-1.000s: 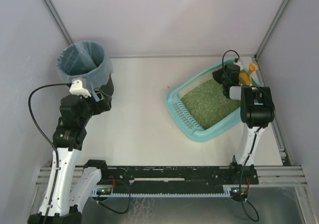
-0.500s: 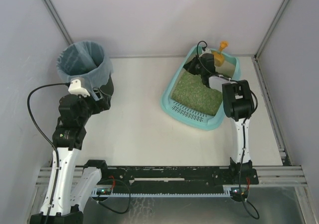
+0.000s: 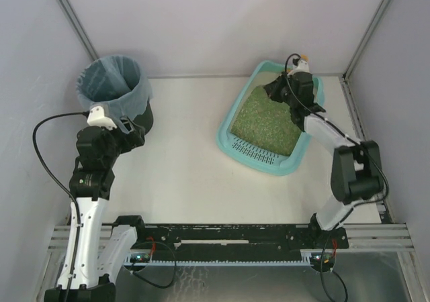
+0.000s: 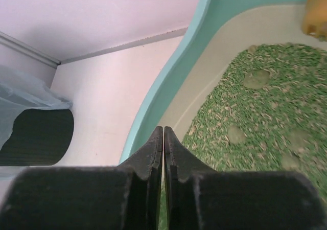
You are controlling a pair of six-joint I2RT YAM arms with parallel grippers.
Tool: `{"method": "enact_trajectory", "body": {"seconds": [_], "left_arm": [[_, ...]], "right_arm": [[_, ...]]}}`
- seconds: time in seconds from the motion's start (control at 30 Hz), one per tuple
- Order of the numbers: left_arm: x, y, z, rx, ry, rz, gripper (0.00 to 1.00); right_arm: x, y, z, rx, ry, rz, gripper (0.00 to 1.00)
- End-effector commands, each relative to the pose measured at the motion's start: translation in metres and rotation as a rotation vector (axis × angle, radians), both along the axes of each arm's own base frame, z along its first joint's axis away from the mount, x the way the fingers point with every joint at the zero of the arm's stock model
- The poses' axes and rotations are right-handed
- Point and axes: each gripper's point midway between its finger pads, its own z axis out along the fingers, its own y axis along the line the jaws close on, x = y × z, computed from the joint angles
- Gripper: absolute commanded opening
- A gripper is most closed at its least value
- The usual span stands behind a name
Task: Clean the litter box
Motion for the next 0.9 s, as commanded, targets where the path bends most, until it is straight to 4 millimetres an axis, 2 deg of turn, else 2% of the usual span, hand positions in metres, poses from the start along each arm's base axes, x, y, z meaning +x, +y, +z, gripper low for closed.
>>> {"method": "enact_trajectory", "body": {"seconds": [0.0, 0.13, 0.23, 0.37, 0.4, 0.6, 0.7, 0.87], "left_arm": [[0.008, 0.011, 0.054, 0.034, -0.104, 0.045, 0.85], [0.018, 0.019, 0.092, 0.067, -0.138, 0.079, 0.87], [0.033, 0.023, 0.11, 0.077, -0.13, 0.095, 0.87], [0.06, 0.02, 0.126, 0.094, -0.103, 0.061, 0.87], [0.067, 0.019, 0.127, 0.1, -0.082, 0.046, 0.87], [0.115, 0.014, 0.119, 0.154, 0.082, -0.043, 0.84], [0.141, 0.014, 0.101, 0.18, 0.178, -0.072, 0.82], [0.166, 0.025, 0.073, 0.259, 0.292, -0.054, 0.77]], "right_arm": [[-0.047, -0.009, 0.015, -0.083, -0.008, -0.006, 0.02], [-0.096, 0.0, 0.017, -0.102, 0.024, 0.039, 0.13], [-0.133, 0.007, 0.014, -0.156, 0.037, 0.083, 0.21], [-0.177, 0.005, 0.014, -0.177, 0.041, 0.119, 0.27], [-0.188, 0.003, 0.008, -0.18, 0.054, 0.128, 0.28], [-0.238, -0.004, 0.003, -0.182, 0.045, 0.174, 0.33], [-0.255, -0.01, 0.0, -0.172, 0.044, 0.175, 0.35], [-0.274, -0.014, 0.0, -0.133, 0.038, 0.18, 0.35]]}}
